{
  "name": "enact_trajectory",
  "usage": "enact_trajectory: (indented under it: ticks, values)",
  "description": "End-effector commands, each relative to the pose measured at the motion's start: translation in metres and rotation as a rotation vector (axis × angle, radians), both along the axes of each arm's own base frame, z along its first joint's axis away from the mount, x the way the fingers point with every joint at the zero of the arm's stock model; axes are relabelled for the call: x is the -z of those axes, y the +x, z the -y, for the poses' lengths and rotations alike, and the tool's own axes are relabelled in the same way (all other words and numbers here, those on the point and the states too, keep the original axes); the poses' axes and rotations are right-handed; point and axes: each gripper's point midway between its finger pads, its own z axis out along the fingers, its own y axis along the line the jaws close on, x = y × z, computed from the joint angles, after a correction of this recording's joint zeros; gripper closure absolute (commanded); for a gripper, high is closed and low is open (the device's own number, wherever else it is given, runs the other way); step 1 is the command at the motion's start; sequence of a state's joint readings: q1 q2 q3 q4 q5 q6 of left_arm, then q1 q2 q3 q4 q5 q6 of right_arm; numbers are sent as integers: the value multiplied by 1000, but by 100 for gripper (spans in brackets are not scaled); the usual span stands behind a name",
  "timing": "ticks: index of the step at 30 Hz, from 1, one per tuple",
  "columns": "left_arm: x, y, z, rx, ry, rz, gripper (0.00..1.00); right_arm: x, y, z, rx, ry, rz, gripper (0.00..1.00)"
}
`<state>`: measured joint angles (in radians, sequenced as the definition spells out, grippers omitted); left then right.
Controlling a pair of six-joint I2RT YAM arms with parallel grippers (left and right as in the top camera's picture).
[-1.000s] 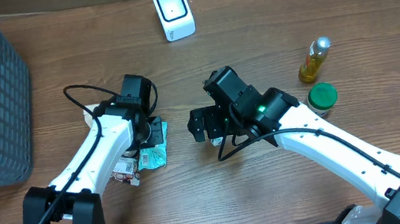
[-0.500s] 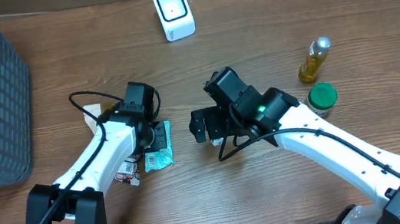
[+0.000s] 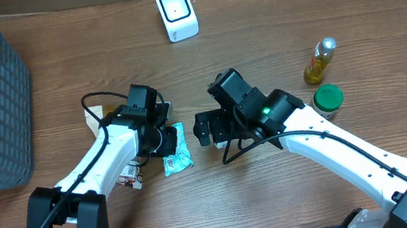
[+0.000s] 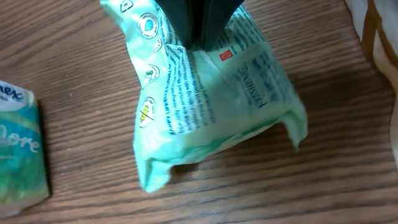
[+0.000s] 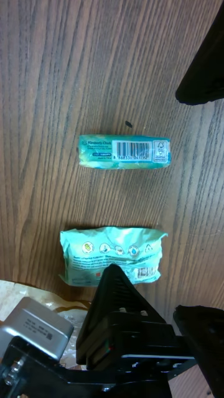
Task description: Scan the item barcode
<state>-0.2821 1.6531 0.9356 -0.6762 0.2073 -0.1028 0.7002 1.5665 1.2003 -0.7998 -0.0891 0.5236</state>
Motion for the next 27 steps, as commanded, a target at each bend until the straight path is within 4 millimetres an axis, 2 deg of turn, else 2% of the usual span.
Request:
enact_trajectory:
  ticks: [1, 8, 11, 13, 15, 17, 23, 27]
  values:
    - [-9, 0, 5, 56, -19, 6, 96, 0, 2, 1, 9, 2, 4, 0]
    - [-57, 30, 2, -30, -47, 65, 96, -5, 5, -9, -4, 53, 15, 0]
    - [-60, 38, 0, -90, -52, 81, 93, -7, 4, -12, -11, 68, 13, 0]
    - [-55, 42, -13, -151, 15, 85, 93, -7, 5, -13, -8, 70, 14, 0]
    - [-44, 42, -35, -292, 124, 70, 94, -7, 5, -12, -8, 69, 13, 0]
    - [-37, 39, -41, -342, 151, 50, 95, -7, 4, -12, -8, 68, 12, 1]
    - [-6, 18, -39, -329, 163, -63, 96, -6, 3, -11, -8, 64, 7, 1]
    - [8, 18, -37, -308, 168, -92, 95, -6, 4, -12, -8, 67, 12, 1]
